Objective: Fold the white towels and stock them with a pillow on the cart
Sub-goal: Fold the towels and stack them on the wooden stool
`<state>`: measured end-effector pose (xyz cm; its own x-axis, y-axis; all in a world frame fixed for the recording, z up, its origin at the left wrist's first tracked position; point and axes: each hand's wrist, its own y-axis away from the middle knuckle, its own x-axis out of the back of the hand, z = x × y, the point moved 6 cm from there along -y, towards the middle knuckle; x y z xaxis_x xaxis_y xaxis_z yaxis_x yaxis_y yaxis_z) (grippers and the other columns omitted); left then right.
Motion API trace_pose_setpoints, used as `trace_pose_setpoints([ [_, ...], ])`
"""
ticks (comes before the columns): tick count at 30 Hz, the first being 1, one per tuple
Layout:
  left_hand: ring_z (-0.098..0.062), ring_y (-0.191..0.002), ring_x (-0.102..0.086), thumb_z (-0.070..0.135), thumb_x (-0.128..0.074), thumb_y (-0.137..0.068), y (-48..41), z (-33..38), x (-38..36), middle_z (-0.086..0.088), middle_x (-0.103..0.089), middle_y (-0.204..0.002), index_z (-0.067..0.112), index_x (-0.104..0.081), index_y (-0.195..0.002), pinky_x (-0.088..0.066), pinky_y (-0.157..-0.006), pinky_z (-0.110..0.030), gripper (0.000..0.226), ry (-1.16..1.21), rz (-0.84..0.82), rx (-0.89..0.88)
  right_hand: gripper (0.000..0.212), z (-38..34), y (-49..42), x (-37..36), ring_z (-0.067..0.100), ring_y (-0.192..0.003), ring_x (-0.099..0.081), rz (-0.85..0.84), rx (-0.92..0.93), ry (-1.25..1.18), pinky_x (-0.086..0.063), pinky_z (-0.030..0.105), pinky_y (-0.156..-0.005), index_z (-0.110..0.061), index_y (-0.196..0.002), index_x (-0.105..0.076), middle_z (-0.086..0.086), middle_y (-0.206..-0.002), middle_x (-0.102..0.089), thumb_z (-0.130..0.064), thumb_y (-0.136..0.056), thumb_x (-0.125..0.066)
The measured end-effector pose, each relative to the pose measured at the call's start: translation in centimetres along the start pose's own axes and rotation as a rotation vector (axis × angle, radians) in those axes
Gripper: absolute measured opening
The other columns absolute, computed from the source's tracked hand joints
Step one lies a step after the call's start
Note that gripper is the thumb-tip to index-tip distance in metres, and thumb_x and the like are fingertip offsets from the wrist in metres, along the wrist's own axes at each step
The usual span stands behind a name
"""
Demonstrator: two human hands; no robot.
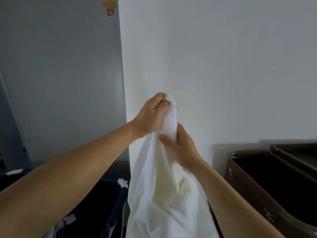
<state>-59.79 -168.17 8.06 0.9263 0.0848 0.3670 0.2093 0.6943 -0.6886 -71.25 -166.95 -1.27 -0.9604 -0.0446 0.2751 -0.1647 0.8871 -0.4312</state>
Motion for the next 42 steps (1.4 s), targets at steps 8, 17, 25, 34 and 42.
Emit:
trace_pose_setpoints([
  [8, -0.005, -0.066, -0.045, 0.015, -0.037, -0.100, -4.8, 0.2, 6.0, 0.009, -0.046, -0.075, 0.016, -0.043, -0.083, -0.037, -0.057, -0.023, 0.019, -0.164, 0.429, 0.027, 0.065, 11.4, 4.1, 0.5, 0.014, -0.098, -0.059, -0.032, -0.358, 0.553, -0.049, 0.033, -0.079, -0.031, -0.115, -0.051, -0.013, -0.109, -0.058, -0.066, -0.065, -0.074],
  [17, -0.009, -0.076, -0.043, 0.012, -0.033, -0.101, -9.6, 5.4, 10.0, 0.012, -0.038, -0.077, 0.019, -0.038, -0.083, -0.034, -0.071, -0.020, 0.020, -0.078, 0.762, -0.001, 0.052, 18.7, 6.4, 5.3, 0.026, -0.100, -0.066, 0.107, -0.681, 0.774, -0.052, 0.037, -0.088, -0.024, -0.129, -0.045, -0.001, -0.109, -0.068, -0.042, -0.082, -0.059],
  [25, -0.012, -0.062, -0.041, 0.011, -0.036, -0.099, -8.0, 2.2, 5.7, 0.002, -0.044, -0.074, 0.018, -0.042, -0.075, -0.035, -0.053, -0.026, 0.026, 0.059, 0.544, 0.220, 0.022, 16.6, 4.9, 7.4, 0.024, -0.073, -0.062, 0.438, -0.584, 0.301, -0.051, 0.035, -0.068, -0.017, -0.087, -0.062, 0.004, -0.078, -0.064, -0.034, -0.091, -0.049],
  [34, -0.016, -0.070, -0.054, 0.004, -0.038, -0.094, -1.5, -0.3, -1.4, -0.001, -0.058, -0.075, 0.010, -0.063, -0.087, -0.041, -0.058, -0.024, 0.026, 0.330, -0.045, 0.355, 0.035, 7.2, 2.0, 4.9, 0.005, -0.113, -0.060, 0.271, -0.089, 0.026, -0.046, 0.025, -0.097, -0.027, -0.128, -0.057, -0.014, -0.121, -0.063, -0.023, -0.093, -0.066],
  [42, -0.016, -0.076, -0.046, 0.010, -0.041, -0.098, 1.1, -3.1, 0.5, -0.002, -0.053, -0.080, -0.001, -0.060, -0.097, -0.037, -0.070, -0.033, 0.022, 0.025, -0.030, 0.253, 0.013, 4.9, 3.5, 2.9, 0.011, -0.069, -0.062, -0.011, -0.145, -0.138, -0.051, 0.028, -0.065, -0.016, -0.084, -0.069, -0.005, -0.073, -0.068, -0.027, -0.091, -0.070],
])
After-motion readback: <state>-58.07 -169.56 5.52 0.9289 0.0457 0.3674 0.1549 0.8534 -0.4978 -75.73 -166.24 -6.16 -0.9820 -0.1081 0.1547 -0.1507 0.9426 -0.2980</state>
